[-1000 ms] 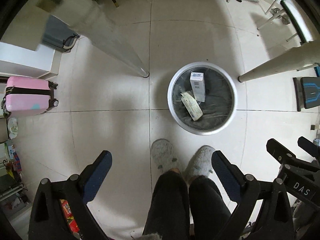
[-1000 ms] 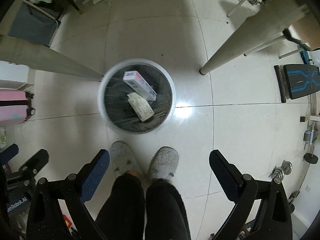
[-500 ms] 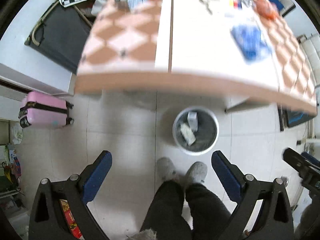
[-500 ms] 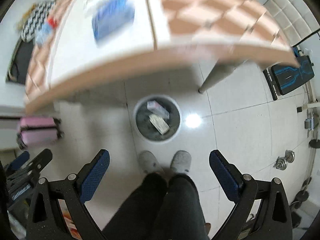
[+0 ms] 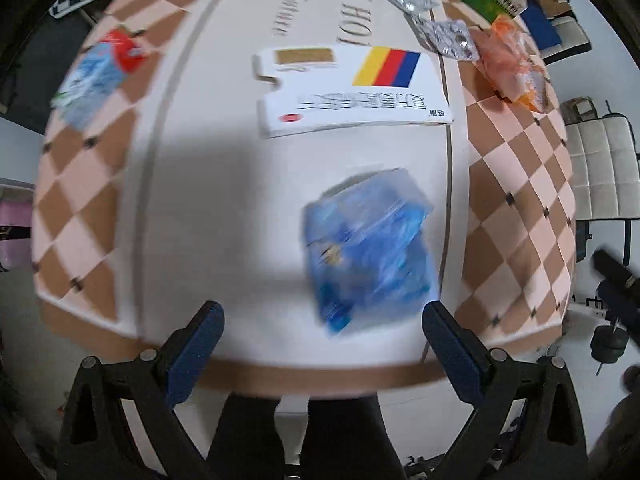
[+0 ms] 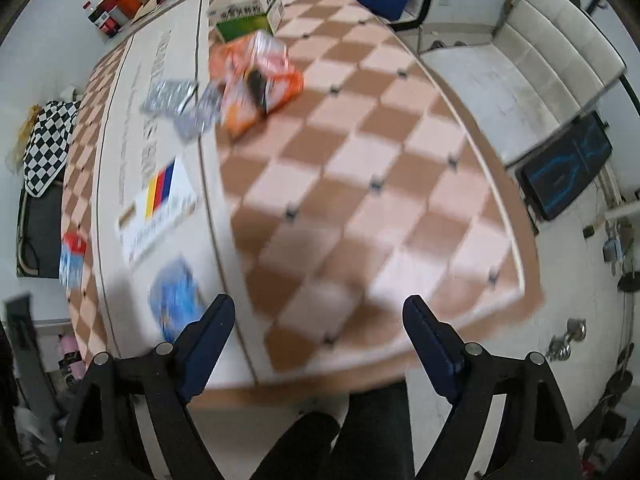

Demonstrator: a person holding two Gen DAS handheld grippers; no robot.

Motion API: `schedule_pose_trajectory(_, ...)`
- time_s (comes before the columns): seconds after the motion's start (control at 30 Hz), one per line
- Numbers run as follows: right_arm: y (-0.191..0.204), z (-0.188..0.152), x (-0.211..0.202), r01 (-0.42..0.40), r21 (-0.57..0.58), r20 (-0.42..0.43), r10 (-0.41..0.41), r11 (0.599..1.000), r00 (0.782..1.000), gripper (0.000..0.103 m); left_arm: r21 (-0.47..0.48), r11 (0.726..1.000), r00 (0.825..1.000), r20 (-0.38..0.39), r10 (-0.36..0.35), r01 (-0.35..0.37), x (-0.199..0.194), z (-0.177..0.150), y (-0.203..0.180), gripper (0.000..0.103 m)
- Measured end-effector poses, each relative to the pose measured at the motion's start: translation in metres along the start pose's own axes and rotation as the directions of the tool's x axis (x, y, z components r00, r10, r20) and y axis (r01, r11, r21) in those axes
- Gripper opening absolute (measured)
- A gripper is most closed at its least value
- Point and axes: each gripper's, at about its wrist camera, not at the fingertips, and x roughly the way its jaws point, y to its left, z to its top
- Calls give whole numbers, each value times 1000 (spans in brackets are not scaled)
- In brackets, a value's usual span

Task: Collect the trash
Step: 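Grasp the blue wrapper with the left gripper while the right grasps the orange bag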

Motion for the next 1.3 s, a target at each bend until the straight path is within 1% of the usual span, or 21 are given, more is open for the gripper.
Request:
schedule_pose_trajectory(0.1, 0, 50, 21, -47, -14, -17, 47, 999, 999, 87, -45, 999, 999, -34, 25, -26, 21, 13, -11, 101)
schedule_pose_trajectory(0.17, 2, 84, 34, -90, -25, -32, 89, 996, 995, 87, -92, 995, 998, -53, 19, -23, 33, 20, -17, 101)
schedule_pose_trajectory(0.3, 17, 149, 66, -154, -40, -62, 151, 987, 987, 87, -150, 984, 995, -56, 87, -94, 44, 27, -25, 99)
schedule_pose_trajectory(0.37, 28, 176, 80, -177, -55, -75, 173, 983, 982, 87, -185, 975, 992, -48, 117, -124, 44, 26, -24, 90)
schedule_pose_trajectory(0.4, 34, 185, 87, -179, -63, -82, 173, 982, 981, 87, -205, 968, 990, -41, 138, -144, 43, 24, -23, 87)
schedule_pose_trajectory(0.43, 39, 196, 95, -183, -74, -89, 177, 980, 980, 87, -225, 964, 989, -28, 142, -145, 42, 22, -22, 82)
schedule_pose_trajectory(0.47, 46, 204, 104, -178, -88, -101, 169, 980, 980, 87, -236, 961, 989, -19, 144, -144, 40, 20, -22, 73)
schedule_pose_trajectory(0.5, 53, 211, 112, -177, -98, -117, 165, 979, 979, 87, -243, 959, 989, -10, 147, -145, 36, 19, -23, 66)
schedule_pose_trajectory(0.53, 60, 217, 123, -179, -111, -148, 162, 978, 976, 87, -247, 958, 989, -5, 149, -146, 34, 18, -25, 48)
schedule_pose_trajectory(0.57, 64, 220, 129, -177, -118, -164, 157, 977, 974, 78, -250, 957, 988, -2, 152, -148, 33, 18, -26, 25)
schedule_pose_trajectory(0.6, 66, 221, 134, -177, -126, -172, 154, 976, 973, 66, -249, 956, 988, -3, 156, -152, 31, 18, -28, 14)
schedule_pose_trajectory(0.63, 68, 220, 136, -185, -137, -180, 159, 973, 971, 66, -250, 956, 987, -5, 159, -155, 30, 18, -27, 13)
schedule_pose_trajectory(0.7, 67, 218, 133, -206, -151, -166, 181, 967, 969, 59, -247, 957, 987, 0, 158, -153, 28, 18, -26, 13)
schedule_pose_trajectory(0.8, 61, 208, 127, -221, -163, -153, 197, 962, 968, 55, -238, 959, 986, 27, 165, -154, 21, 14, -26, 13)
schedule_pose_trajectory(0.83, 58, 204, 124, -227, -162, -146, 204, 960, 968, 55, -233, 961, 986, 42, 162, -148, 11, 11, -18, 13)
schedule_pose_trajectory(0.87, 56, 200, 121, -226, -165, -137, 205, 960, 969, 51, -227, 963, 986, 56, 160, -144, 2, 8, -19, 13)
schedule_pose_trajectory(0.97, 47, 185, 107, -228, -175, -106, 211, 958, 972, 49, -198, 970, 981, 101, 164, -142, -12, 5, -20, 13)
schedule_pose_trajectory(1.1, 33, 158, 84, -242, -182, -69, 233, 953, 970, 47, -144, 978, 971, 163, 175, -152, -35, -9, -19, 13)
schedule_pose_trajectory(1.2, 25, 126, 62, -259, -186, -41, 256, 948, 966, 47, -92, 984, 962, 217, 169, -152, -59, -27, -21, 13)
schedule_pose_trajectory(1.27, 21, 104, 48, -274, -186, -30, 273, 944, 962, 47, -67, 988, 960, 235, 152, -141, -72, -21, -26, 13)
schedule_pose_trajectory(1.3, 20, 88, 41, -282, -185, -23, 283, 941, 959, 47, -51, 990, 958, 247, 143, -135, -78, -24, -23, 13)
